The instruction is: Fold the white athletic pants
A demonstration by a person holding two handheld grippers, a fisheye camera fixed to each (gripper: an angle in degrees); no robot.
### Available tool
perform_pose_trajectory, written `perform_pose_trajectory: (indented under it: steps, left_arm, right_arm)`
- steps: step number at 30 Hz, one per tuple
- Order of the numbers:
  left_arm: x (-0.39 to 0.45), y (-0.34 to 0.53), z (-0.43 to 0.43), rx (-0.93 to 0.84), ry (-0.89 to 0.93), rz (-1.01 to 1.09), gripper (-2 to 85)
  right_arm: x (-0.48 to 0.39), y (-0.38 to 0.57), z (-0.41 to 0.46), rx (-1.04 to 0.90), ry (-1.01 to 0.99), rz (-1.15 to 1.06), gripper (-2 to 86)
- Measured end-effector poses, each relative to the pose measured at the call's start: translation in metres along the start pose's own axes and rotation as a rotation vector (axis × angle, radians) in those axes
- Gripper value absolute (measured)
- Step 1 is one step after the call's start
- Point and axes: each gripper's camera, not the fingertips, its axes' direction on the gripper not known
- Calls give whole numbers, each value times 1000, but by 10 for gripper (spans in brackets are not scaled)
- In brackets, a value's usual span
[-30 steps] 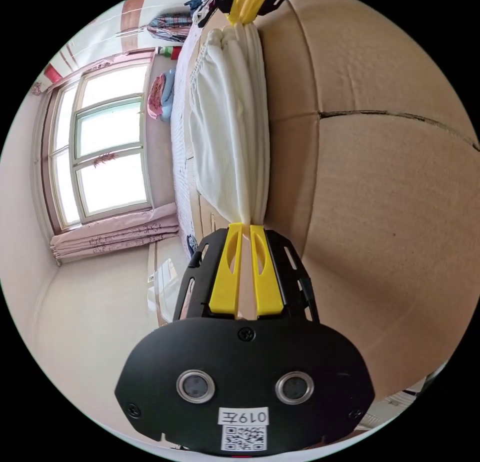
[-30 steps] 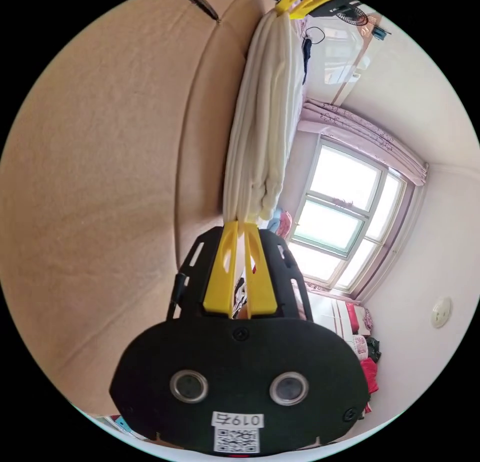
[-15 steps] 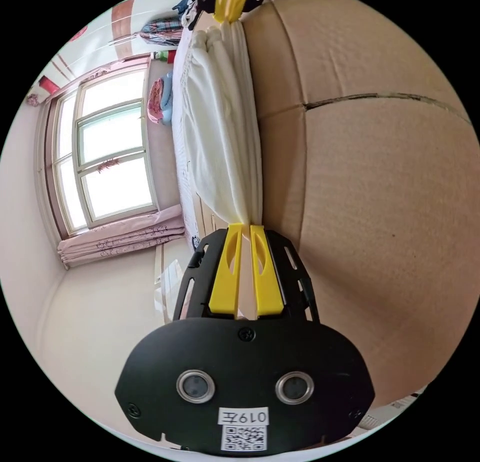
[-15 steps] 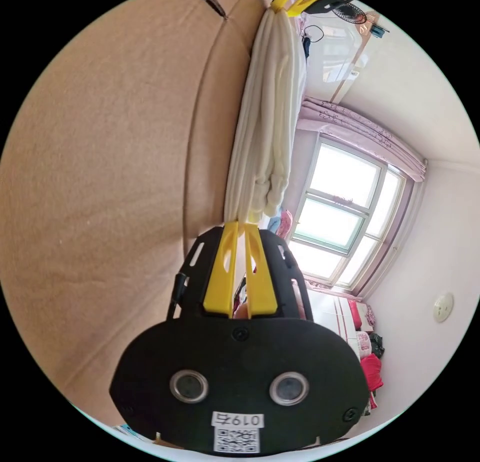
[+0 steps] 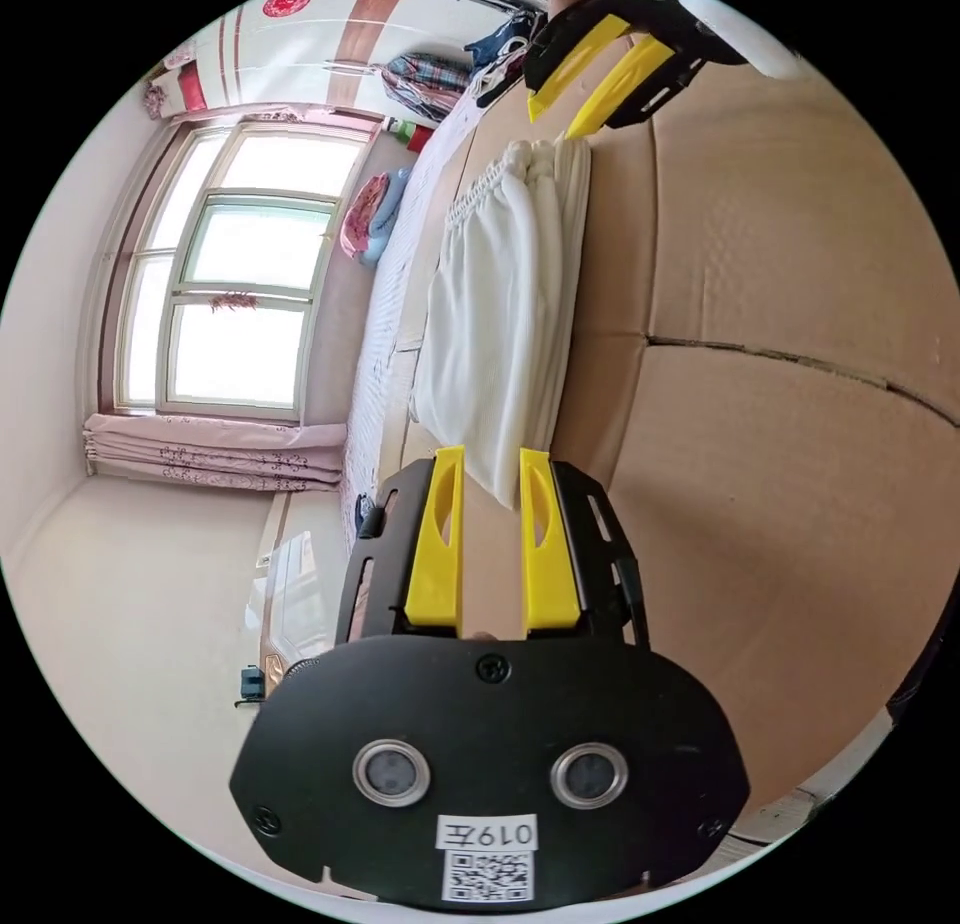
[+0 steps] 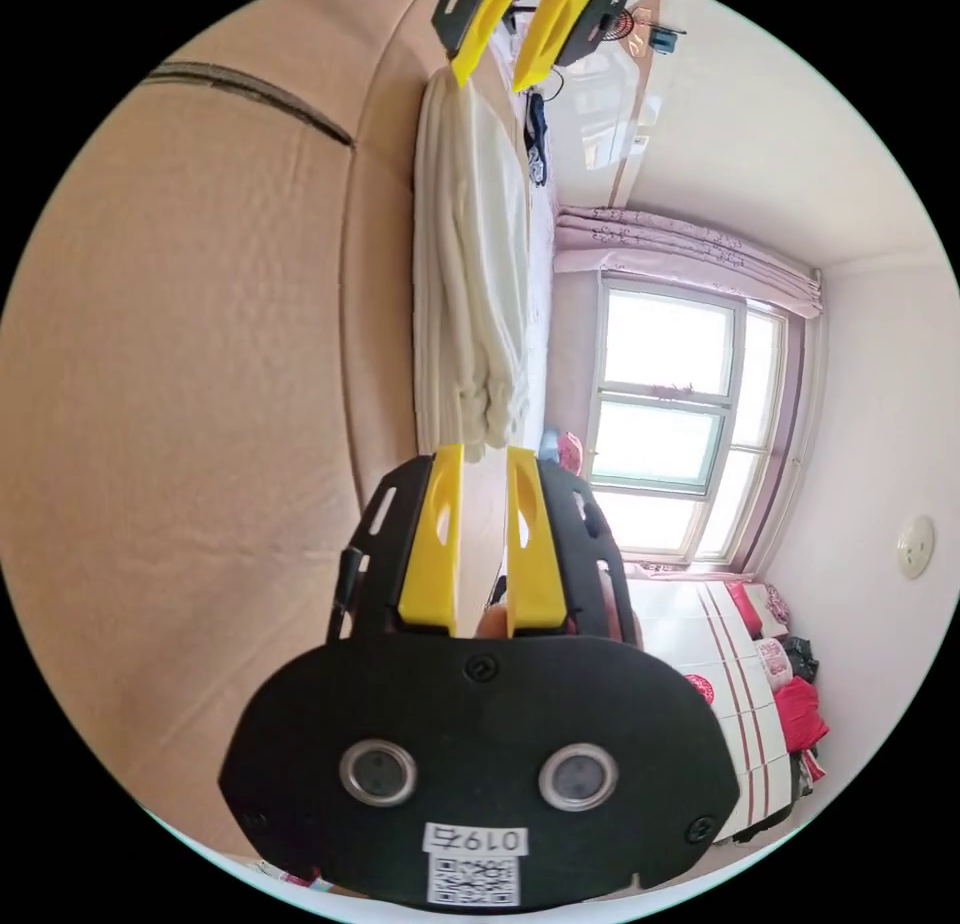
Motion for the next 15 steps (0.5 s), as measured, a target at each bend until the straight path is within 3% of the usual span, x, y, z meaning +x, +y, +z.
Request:
perform_pose_trajectory:
  steps: [15]
  left_arm:
    - [14, -30, 8, 73, 11, 42, 22]
  right_arm:
    - [-9, -16, 21, 123, -35, -30, 37]
